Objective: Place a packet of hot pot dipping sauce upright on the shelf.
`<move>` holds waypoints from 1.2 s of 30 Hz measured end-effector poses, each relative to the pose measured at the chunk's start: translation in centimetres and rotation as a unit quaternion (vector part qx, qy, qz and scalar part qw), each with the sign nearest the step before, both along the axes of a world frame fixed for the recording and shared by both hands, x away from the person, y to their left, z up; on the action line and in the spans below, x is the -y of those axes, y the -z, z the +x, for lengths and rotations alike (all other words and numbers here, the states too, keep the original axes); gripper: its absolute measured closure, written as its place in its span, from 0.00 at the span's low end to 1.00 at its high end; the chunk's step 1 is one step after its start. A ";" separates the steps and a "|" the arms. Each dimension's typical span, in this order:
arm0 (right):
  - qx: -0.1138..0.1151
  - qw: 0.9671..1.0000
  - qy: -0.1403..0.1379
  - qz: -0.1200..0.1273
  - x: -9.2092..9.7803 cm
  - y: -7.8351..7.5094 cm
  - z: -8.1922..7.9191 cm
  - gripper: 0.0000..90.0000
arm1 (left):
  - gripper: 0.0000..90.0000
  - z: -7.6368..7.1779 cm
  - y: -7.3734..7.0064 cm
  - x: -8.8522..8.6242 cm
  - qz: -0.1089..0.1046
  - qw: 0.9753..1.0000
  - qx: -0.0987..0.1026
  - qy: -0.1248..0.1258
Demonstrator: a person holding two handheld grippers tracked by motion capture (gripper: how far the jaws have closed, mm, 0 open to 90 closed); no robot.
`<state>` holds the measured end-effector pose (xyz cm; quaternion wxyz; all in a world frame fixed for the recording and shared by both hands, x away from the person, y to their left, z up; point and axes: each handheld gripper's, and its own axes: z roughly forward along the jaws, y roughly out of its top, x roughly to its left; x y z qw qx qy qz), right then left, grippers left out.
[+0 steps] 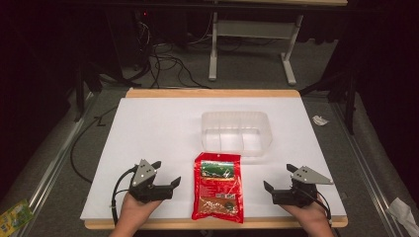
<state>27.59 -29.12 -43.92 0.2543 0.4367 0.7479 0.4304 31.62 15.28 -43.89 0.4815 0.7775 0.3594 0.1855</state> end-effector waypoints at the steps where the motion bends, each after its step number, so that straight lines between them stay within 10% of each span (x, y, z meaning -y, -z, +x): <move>1: 0.000 1.000 0.000 0.000 0.0 0.0 0.0 0.00 | 0.15 0.0 0.0 0.0 -0.001 1.000 -0.001 0.001; 24: 0.010 1.000 0.002 0.019 0.2 -0.7 -0.3 0.00 | 0.16 0.3 0.3 0.0 -0.005 1.000 -0.011 0.009; 36: 0.001 1.000 -0.005 0.019 -0.2 -0.3 -0.1 0.00 | 0.21 3.7 1.9 3.0 -0.008 0.997 -0.070 0.021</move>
